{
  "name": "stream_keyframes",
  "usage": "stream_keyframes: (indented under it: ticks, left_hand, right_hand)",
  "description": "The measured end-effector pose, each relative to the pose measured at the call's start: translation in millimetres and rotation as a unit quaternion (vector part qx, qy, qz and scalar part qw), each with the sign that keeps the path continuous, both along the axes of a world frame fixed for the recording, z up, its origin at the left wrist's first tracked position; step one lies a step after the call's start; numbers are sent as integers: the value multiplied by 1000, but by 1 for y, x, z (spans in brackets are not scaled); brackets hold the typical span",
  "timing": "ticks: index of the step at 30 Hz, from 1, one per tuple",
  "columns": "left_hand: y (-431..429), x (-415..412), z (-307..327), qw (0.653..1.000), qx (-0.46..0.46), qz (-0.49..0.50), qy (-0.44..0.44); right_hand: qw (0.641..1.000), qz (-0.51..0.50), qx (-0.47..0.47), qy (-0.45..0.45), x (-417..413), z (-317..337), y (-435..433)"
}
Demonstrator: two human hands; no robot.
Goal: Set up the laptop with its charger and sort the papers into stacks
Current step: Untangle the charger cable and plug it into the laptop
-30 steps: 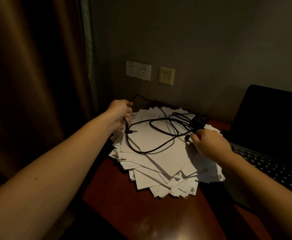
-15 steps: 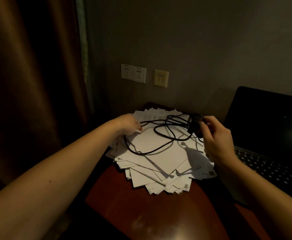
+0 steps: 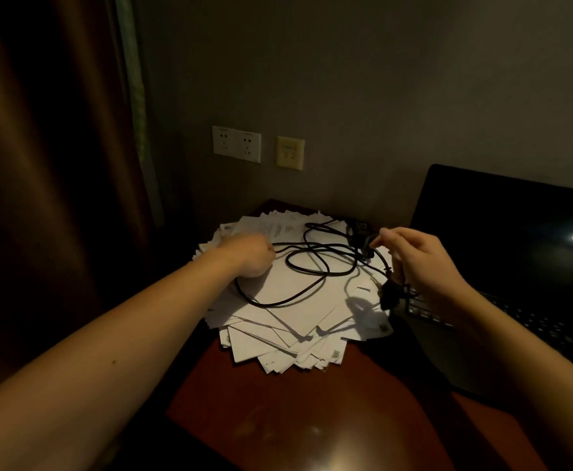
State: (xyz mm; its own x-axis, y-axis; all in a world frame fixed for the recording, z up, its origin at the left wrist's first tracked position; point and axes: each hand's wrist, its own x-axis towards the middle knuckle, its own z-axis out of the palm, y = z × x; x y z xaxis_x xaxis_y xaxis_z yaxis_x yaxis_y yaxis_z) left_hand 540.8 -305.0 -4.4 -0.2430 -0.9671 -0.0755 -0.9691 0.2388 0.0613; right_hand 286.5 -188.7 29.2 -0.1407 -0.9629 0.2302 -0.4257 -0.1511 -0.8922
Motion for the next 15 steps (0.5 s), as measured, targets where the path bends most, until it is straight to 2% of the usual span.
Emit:
stream_keyframes:
  ticks: [2, 5, 8, 10, 12, 15]
  left_hand:
    - [9, -10, -2, 999, -45, -8, 7]
    - [29, -30, -4, 980, -81, -144, 108]
    - [42, -46, -10, 964, -81, -244, 65]
    - [41, -47, -15, 970, -98, -209, 75]
    - [36, -42, -18, 977, -131, -129, 104]
    - [31, -36, -19, 977, -203, -30, 63]
  right_hand:
    - [999, -3, -26, -38, -3, 7, 7]
    - [995, -7, -33, -93, -7, 19, 17]
    - [989, -12, -42, -141, -12, 29, 26]
    - [978, -6, -57, -198, -18, 35, 32]
    - [968, 0, -66, -242, -25, 39, 37]
    - [961, -1, -65, -270, -32, 37, 42]
